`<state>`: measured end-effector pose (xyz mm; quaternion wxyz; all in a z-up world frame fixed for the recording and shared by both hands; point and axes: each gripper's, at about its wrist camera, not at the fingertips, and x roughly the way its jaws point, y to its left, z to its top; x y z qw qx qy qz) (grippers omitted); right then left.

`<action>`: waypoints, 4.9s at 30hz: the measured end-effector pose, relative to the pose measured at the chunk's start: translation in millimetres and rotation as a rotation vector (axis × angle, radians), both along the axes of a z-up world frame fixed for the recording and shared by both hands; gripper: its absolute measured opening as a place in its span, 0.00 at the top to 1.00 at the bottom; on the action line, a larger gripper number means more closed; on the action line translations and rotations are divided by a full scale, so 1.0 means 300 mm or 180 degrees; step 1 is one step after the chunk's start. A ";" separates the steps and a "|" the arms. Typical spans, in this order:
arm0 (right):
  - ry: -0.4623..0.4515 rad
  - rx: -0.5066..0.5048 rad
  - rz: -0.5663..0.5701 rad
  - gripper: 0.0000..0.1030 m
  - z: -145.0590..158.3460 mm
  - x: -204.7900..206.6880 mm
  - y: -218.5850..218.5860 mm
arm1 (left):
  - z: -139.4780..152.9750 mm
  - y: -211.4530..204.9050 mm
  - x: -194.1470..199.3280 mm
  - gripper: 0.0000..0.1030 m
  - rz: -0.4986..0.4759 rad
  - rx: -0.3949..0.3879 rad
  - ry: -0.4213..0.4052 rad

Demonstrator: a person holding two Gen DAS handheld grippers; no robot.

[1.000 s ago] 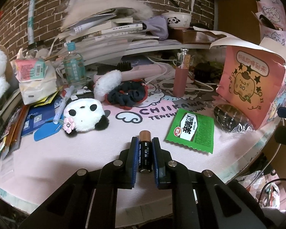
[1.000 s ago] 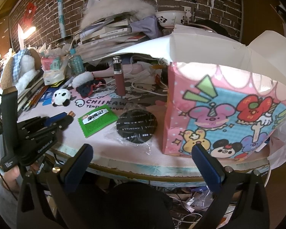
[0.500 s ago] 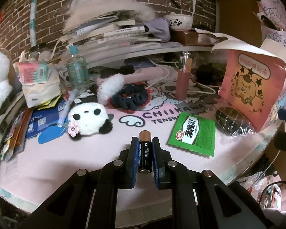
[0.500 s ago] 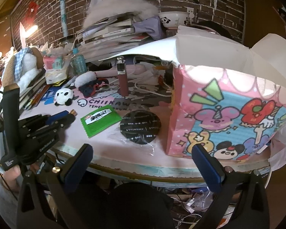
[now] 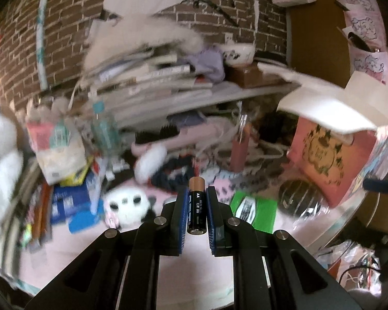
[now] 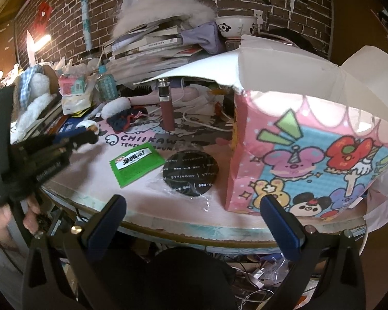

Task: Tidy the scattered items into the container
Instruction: 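Lift the battery with the left gripper and carry it into the box, then open the left gripper to drop the battery and withdraw, then move the right gripper to the black wrapped disc and close on it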

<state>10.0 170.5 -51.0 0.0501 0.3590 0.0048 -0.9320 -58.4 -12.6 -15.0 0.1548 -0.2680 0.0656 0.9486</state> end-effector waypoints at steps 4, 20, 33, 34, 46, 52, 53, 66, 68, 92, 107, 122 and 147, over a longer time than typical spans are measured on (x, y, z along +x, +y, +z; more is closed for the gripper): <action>-0.0006 -0.0020 -0.0007 0.00 0.002 -0.001 0.009 | 0.094 0.060 0.004 0.92 -0.0133 -0.0104 0.0134; 0.0016 -0.0082 -0.0069 0.00 0.013 0.011 0.050 | 0.294 0.510 -0.049 0.92 -0.1224 -0.0432 -0.0005; 0.0013 -0.0164 -0.0199 0.00 0.027 0.033 0.109 | 0.251 0.828 -0.193 0.92 -0.1618 -0.0839 -0.0995; 0.0013 -0.0177 -0.0212 0.00 0.030 0.035 0.114 | 0.242 0.842 -0.201 0.92 -0.1615 -0.0862 -0.1074; 0.0015 -0.0257 -0.0286 0.00 0.038 0.046 0.143 | 0.125 0.975 -0.233 0.92 -0.1659 -0.1317 -0.1646; 0.0034 -0.0278 -0.0310 0.00 0.042 0.053 0.156 | 0.083 1.013 -0.234 0.92 -0.1637 -0.1582 -0.1826; 0.0038 -0.0279 -0.0313 0.00 0.043 0.054 0.158 | 0.077 1.019 -0.234 0.91 -0.1630 -0.1631 -0.1853; 0.0072 -0.0312 -0.0344 0.00 0.055 0.069 0.187 | 0.178 1.012 -0.149 0.28 -0.1652 -0.1705 -0.1360; 0.0064 -0.0307 -0.0335 0.00 0.054 0.066 0.185 | 0.225 0.992 -0.127 0.27 -0.1707 -0.1570 -0.1238; 0.0356 -0.0337 0.0281 0.00 -0.038 0.127 0.003 | 0.577 0.280 0.132 0.01 -0.1019 0.0319 0.0520; 0.0438 -0.0263 0.0432 0.28 -0.113 0.060 -0.154 | 0.174 -0.038 0.244 0.01 0.0186 0.0144 0.0664; 0.0398 -0.0274 -0.0172 0.41 -0.139 -0.058 -0.076 | 0.047 -0.061 0.238 0.01 0.0022 0.0430 0.0504; 0.0389 -0.0038 -0.0624 0.17 -0.185 -0.146 -0.122 | 0.015 -0.086 0.220 0.01 0.0005 0.0551 0.0420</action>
